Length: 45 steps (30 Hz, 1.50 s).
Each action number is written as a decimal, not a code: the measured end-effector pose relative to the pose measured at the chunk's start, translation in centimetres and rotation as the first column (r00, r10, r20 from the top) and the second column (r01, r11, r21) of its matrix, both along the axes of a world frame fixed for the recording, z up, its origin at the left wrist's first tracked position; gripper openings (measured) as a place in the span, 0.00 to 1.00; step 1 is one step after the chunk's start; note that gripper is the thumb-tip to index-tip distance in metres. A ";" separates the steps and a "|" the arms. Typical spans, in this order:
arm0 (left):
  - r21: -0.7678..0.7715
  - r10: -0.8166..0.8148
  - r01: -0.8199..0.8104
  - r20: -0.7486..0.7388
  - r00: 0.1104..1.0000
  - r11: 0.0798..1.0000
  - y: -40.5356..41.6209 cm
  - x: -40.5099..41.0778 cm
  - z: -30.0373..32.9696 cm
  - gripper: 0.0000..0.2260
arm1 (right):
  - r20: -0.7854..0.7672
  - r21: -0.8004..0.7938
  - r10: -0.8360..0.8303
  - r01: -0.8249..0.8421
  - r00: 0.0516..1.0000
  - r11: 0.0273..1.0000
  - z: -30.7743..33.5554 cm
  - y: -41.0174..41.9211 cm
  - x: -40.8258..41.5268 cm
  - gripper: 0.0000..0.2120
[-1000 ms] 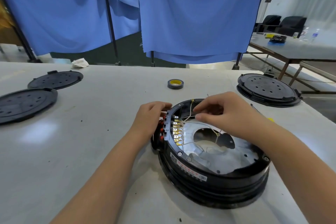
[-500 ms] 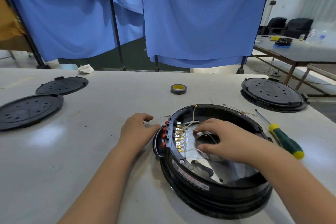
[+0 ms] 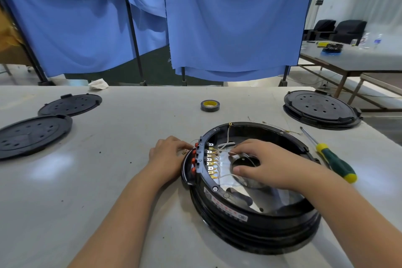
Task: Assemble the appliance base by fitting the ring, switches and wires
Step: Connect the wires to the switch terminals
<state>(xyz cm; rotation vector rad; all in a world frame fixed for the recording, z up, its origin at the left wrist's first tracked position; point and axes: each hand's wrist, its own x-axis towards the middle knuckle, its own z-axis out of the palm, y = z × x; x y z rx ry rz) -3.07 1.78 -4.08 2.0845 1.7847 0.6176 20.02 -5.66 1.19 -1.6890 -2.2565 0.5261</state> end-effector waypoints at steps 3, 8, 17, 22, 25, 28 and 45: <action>-0.008 -0.010 0.010 -0.007 1.000 1.000 -0.2 -0.1 0.2 0.03 | -0.005 0.003 -0.002 0.002 1.000 1.000 0.0 0.1 0.0 0.22; 0.122 0.056 -0.086 0.234 0.971 0.989 -0.4 -0.6 0.5 0.04 | -0.036 0.034 -0.017 0.018 0.999 0.999 -0.1 0.0 0.2 0.20; 0.368 -0.250 0.027 0.575 0.779 0.929 -5.0 3.6 5.5 0.11 | -0.416 0.221 0.031 0.069 0.909 0.973 0.8 -0.4 -0.2 0.08; 0.517 -0.447 0.258 0.282 0.849 0.816 -7.0 5.7 5.2 0.13 | -0.540 0.099 -0.001 0.065 0.842 0.993 1.5 -0.4 0.2 0.08; 0.511 -0.465 0.279 0.280 0.840 0.813 -7.0 5.7 5.2 0.16 | -0.601 0.011 -0.041 0.059 0.798 0.998 1.5 -0.1 0.5 0.11; 0.491 -0.466 0.284 0.301 0.832 0.824 -7.2 5.8 5.2 0.21 | -0.684 -0.038 -0.101 0.103 0.722 0.994 1.5 0.0 0.7 0.21; 0.437 -0.510 0.348 0.341 0.790 0.829 -6.8 5.7 4.8 0.33 | -0.286 0.479 0.051 0.097 0.957 0.872 1.6 -0.7 -1.0 0.04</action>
